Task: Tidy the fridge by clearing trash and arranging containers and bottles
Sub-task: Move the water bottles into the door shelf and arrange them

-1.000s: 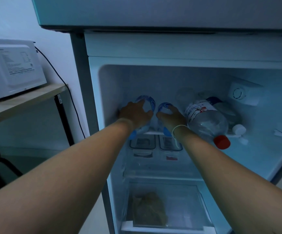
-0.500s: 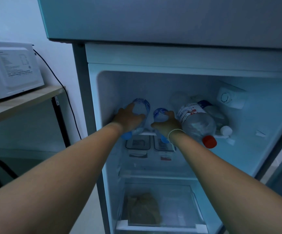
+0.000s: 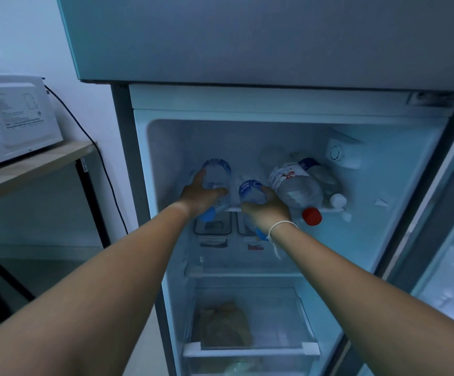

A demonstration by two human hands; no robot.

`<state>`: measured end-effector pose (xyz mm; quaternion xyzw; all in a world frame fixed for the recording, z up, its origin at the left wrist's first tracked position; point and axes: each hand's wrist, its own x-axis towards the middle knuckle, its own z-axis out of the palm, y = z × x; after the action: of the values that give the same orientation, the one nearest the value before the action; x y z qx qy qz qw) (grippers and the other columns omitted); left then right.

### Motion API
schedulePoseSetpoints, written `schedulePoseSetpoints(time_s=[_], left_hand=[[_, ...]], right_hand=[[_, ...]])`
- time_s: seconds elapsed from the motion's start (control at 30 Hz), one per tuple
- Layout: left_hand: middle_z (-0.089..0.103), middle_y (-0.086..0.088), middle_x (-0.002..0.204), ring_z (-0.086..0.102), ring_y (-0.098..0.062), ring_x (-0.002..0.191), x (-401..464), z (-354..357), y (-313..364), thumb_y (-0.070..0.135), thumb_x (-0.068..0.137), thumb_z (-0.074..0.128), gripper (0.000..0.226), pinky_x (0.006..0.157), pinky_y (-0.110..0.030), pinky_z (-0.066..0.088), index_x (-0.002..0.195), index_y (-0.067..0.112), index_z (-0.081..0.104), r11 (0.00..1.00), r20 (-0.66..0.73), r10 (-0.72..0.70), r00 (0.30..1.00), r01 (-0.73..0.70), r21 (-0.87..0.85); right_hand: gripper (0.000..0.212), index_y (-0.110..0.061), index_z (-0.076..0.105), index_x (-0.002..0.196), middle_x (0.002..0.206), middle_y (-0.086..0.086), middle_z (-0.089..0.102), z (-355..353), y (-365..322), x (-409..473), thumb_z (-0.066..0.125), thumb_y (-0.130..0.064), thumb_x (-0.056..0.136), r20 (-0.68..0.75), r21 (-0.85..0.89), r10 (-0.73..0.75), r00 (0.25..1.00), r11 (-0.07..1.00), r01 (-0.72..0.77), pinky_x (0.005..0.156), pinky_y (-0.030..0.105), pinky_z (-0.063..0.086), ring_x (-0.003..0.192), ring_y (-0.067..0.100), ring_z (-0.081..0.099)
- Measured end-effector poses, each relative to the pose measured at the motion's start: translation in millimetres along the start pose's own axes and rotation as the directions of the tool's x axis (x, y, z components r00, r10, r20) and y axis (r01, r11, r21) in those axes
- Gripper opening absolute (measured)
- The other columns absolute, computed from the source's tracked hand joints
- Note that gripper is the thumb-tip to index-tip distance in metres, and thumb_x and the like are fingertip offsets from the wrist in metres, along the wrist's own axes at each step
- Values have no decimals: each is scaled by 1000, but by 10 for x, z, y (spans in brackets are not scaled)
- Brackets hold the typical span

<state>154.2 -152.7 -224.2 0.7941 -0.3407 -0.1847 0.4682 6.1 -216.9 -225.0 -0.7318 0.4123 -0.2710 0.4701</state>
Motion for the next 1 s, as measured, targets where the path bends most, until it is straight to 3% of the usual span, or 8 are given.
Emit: schedulePoseSetpoints(time_s=[0.13, 0.27, 0.37, 0.5, 0.63, 0.7, 0.87, 1.0], left_hand=[[39, -3, 149, 45, -26, 131, -79, 74, 46, 37, 84, 61, 78, 97, -27, 38, 148, 33, 17, 1000, -8, -7, 1000, 6, -14], [45, -9, 144, 50, -30, 124, -158, 113, 86, 41, 82, 61, 77, 94, -33, 43, 147, 30, 21, 1000, 0, -25, 1000, 25, 9], [46, -11, 141, 52, -31, 121, -235, 145, 117, 42, 81, 62, 78, 90, -35, 45, 146, 28, 21, 1000, 12, -24, 1000, 24, 9], [43, -10, 143, 53, -30, 119, -317, 168, 165, 45, 77, 63, 80, 93, -33, 46, 146, 30, 24, 999, 26, -15, 1000, 14, 33], [47, -9, 143, 53, -30, 123, -367, 210, 181, 46, 70, 65, 85, 103, -37, 46, 145, 33, 27, 1000, 12, -13, 1000, 13, 0], [46, -8, 144, 52, -29, 124, -376, 256, 216, 45, 71, 65, 87, 104, -36, 45, 147, 33, 24, 1000, 23, -21, 1000, 21, -8], [46, -7, 144, 52, -28, 124, -344, 467, 305, 40, 79, 63, 83, 95, -29, 43, 149, 33, 18, 1000, 30, -20, 999, 20, -14], [42, -8, 146, 50, -30, 125, -341, 674, 413, 40, 83, 60, 82, 100, -34, 47, 149, 34, 13, 1000, 27, -10, 1000, 10, -28]], right_hand=[[64, -31, 41, 140, 123, -1, 59, -120, 55, -287, 63, -26, 80, -7, 82, -7, 1000, 997, 7, 73, 24, 44, 97, 21, 60], [58, -32, 49, 132, 106, -5, 58, -226, 158, -547, 63, -23, 76, -17, 124, 13, 1000, 992, -10, 79, 43, 58, 84, 23, 62], [61, -36, 48, 132, 112, -6, 63, -300, 263, -733, 63, -26, 74, -24, 131, 8, 1000, 991, -5, 68, 36, 58, 71, 16, 61], [65, -36, 43, 137, 114, -3, 63, -387, 403, -956, 64, -24, 76, -13, 149, 33, 999, 988, -30, 67, 25, 53, 78, 17, 61], [63, -40, 44, 135, 112, -5, 58, -422, 499, -1106, 64, -23, 77, 47, 208, 149, 988, 966, -155, 39, 20, 44, 64, 19, 57], [65, -40, 44, 136, 110, -6, 56, -438, 571, -1138, 64, -22, 77, 64, 219, 190, 980, 955, -199, 40, 22, 44, 63, 19, 56], [65, -38, 44, 137, 121, -6, 53, -500, 721, -1078, 64, -22, 77, 39, 239, 250, 968, 938, -252, 39, 23, 46, 85, 27, 57], [66, -34, 43, 139, 130, -4, 52, -544, 858, -1023, 62, -20, 77, 41, 269, 310, 950, 912, -309, 38, 23, 46, 90, 28, 57]])
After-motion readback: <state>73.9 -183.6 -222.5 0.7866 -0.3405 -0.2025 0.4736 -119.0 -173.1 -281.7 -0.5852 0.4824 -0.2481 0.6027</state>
